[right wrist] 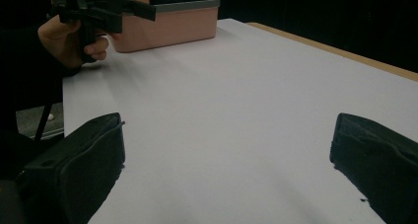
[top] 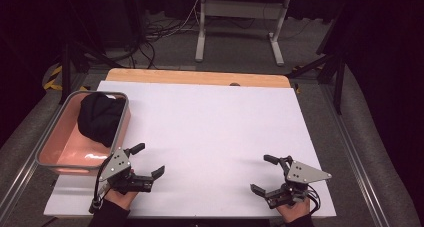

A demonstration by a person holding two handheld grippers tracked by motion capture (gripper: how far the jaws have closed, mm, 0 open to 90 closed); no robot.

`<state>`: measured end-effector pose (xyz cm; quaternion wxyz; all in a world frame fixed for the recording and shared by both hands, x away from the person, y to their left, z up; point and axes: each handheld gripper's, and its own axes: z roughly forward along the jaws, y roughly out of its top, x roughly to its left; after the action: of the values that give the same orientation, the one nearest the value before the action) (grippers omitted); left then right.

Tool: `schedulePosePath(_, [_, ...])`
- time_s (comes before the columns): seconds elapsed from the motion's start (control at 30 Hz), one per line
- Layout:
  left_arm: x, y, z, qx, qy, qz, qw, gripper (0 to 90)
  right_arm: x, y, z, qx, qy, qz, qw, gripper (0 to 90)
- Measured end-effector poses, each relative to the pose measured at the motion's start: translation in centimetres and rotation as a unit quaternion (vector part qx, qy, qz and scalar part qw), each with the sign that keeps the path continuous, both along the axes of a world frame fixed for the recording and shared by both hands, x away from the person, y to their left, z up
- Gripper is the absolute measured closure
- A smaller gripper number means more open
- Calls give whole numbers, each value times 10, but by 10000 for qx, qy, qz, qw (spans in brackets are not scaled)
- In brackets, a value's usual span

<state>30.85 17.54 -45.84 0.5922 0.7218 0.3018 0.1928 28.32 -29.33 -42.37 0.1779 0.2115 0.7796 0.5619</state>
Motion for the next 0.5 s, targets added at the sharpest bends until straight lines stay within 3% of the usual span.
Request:
schedulePosePath(0.27, [0,-2,1,48,-12,18,10000,10,-1,-1,0,4,-11,-18,10000,8])
schedulePosePath(0.33, [0,-2,2,6,76,-11,10000,9,-1,-2,-1,18,25,-19,10000,7])
schedulePosePath(0.5, [0,-4,5,173,138,-49,9997,3,0,-2,-1,35,25,-12,10000,8])
